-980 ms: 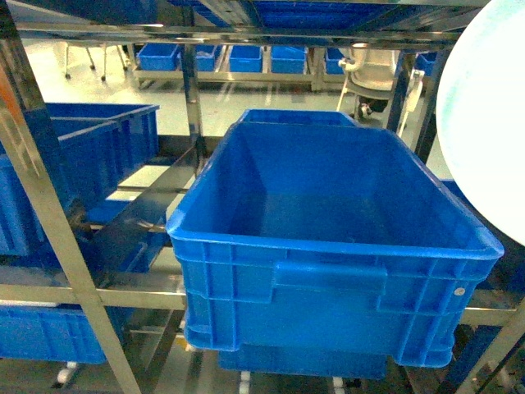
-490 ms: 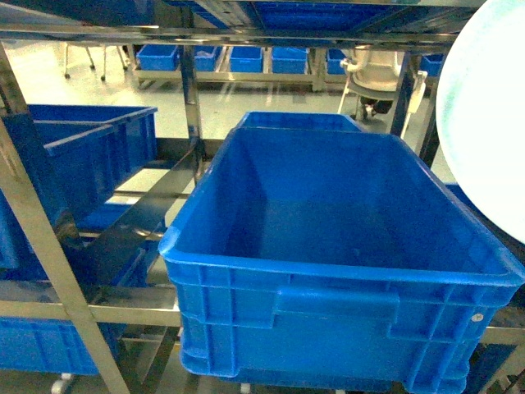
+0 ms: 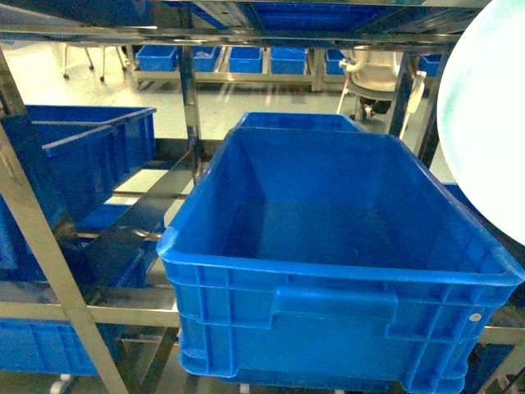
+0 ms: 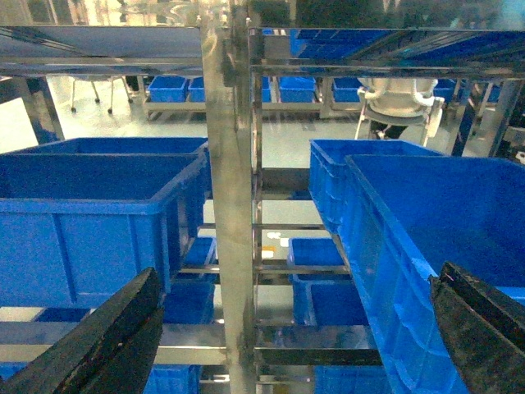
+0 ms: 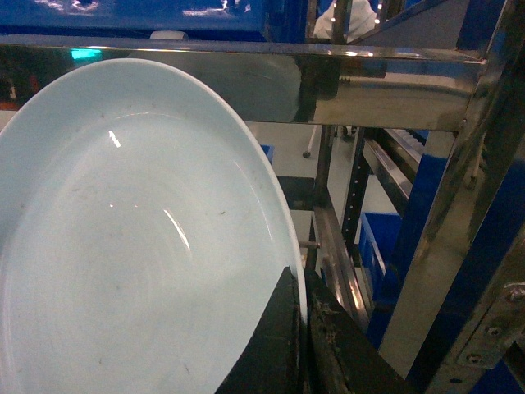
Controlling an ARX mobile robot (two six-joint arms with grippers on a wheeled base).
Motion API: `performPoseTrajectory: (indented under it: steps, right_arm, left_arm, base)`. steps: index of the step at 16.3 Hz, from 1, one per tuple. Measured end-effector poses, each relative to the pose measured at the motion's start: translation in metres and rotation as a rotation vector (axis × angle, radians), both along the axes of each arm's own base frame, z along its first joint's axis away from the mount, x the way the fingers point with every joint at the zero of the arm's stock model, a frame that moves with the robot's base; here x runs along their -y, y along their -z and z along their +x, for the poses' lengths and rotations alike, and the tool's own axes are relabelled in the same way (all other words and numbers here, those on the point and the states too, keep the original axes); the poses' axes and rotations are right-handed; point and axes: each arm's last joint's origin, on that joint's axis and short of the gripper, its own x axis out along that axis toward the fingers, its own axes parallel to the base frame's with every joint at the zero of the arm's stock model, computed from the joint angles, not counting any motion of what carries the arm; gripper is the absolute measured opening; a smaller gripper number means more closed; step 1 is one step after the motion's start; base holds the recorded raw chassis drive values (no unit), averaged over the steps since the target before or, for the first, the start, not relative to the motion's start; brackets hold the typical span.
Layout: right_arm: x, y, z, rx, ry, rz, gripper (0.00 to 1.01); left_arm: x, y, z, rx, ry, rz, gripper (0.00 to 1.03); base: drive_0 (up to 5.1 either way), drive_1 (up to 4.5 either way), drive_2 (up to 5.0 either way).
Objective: Place blue tray on left shelf second layer neatly
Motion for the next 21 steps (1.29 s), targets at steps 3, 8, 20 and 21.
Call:
performPoseTrajectory:
  steps: [3, 8, 20, 21]
  right_arm:
    - [0.000, 0.000, 0.000, 0.000, 0.000, 0.000, 0.02]
    - [0.009, 0.008, 0.009, -0.309, -0.145, 0.163, 0.02]
    - [-0.021, 0.061, 0.126, -0.839, -0.215, 0.579, 0.02]
    - [-0.028, 0.064, 0.133, -0.840, -0.222, 0.564, 0.02]
  left_arm:
    - [0.000, 0.000, 0.000, 0.000, 0.000, 0.000, 0.98]
    - [0.000, 0.000, 0.000, 0.000, 0.000, 0.000, 0.98]
    - [0.000, 0.000, 0.000, 0.000, 0.000, 0.000, 0.98]
    - [0.000, 0.000, 0.000, 0.000, 0.000, 0.000, 0.98]
  base:
    - [0.0, 0.00, 0.0]
    - [0.0, 0.00, 0.0]
    - [0.0, 0.00, 0.0]
    - [0.0, 0.00, 0.0]
